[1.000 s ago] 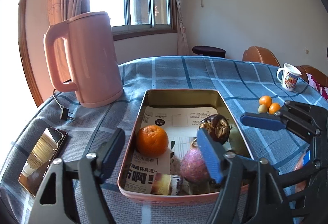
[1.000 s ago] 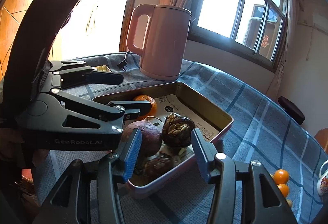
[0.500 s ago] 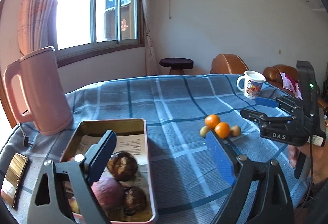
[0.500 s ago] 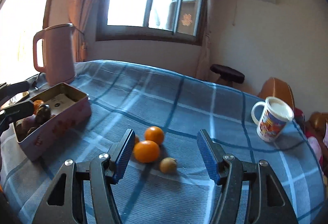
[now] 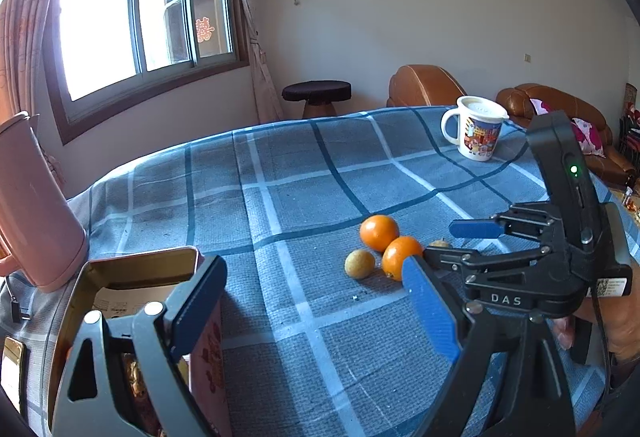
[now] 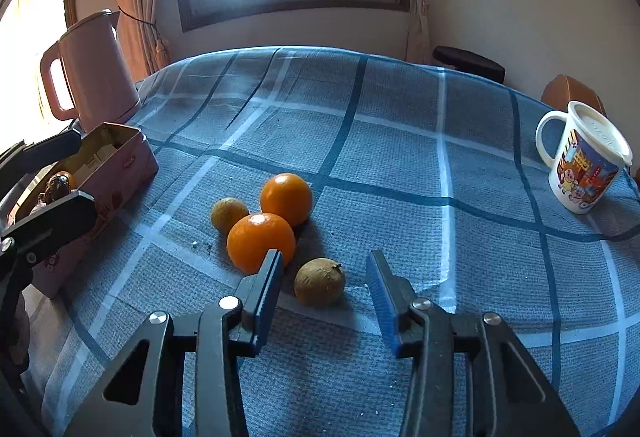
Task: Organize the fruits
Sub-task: 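Grasp an orange with the left gripper while the right grasps a small brown round fruit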
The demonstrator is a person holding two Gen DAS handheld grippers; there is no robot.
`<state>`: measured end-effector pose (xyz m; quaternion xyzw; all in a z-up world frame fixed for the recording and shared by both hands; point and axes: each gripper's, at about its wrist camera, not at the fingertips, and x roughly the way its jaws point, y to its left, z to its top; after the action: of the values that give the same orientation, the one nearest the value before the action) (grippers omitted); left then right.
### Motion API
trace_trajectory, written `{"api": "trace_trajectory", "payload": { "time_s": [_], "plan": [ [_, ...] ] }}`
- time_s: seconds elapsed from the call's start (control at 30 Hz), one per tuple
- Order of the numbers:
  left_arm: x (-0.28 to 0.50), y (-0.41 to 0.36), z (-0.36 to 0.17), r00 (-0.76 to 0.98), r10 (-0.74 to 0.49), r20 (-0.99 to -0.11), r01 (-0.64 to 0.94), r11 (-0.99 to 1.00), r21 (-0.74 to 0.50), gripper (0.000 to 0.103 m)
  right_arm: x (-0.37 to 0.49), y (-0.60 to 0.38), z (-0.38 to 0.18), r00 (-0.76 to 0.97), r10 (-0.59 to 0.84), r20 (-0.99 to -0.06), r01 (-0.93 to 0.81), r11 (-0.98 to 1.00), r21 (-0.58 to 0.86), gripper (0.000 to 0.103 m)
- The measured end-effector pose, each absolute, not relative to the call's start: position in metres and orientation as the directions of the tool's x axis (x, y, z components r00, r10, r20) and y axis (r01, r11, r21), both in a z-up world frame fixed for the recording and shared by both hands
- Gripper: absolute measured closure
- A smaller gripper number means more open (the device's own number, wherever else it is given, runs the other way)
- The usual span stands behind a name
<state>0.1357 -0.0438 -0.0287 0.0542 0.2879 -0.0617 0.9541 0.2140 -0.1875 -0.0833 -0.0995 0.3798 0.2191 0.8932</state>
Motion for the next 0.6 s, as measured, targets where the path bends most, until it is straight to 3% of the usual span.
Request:
{"api": "trace_trajectory", "payload": {
  "time_s": [0.1, 0.47, 0.6],
  "plan": [
    [0.141, -0.052, -0.031, 0.819, -0.094, -0.566, 0.167, 0.983, 0.079, 0.011, 0.220, -0.187, -0.091, 0.562, 0.326, -0.760, -0.486, 0.874, 0.015, 0.074],
    [0.167, -0.082, -0.054, 0.768, -0.126, -0.628, 0.233, 0.968, 0.090, 0.019, 0.211, -0.214, -0.075, 0.678, 0.272, -0.683, -0.374, 0.927, -0.002, 0.074],
    [0.178, -0.095, -0.061, 0.748, -0.128, -0.651, 0.253, 0.962, 0.101, 0.031, 0.211, -0.226, -0.072, 0.693, 0.255, -0.674, -0.343, 0.939, 0.003, 0.074]
  ]
}}
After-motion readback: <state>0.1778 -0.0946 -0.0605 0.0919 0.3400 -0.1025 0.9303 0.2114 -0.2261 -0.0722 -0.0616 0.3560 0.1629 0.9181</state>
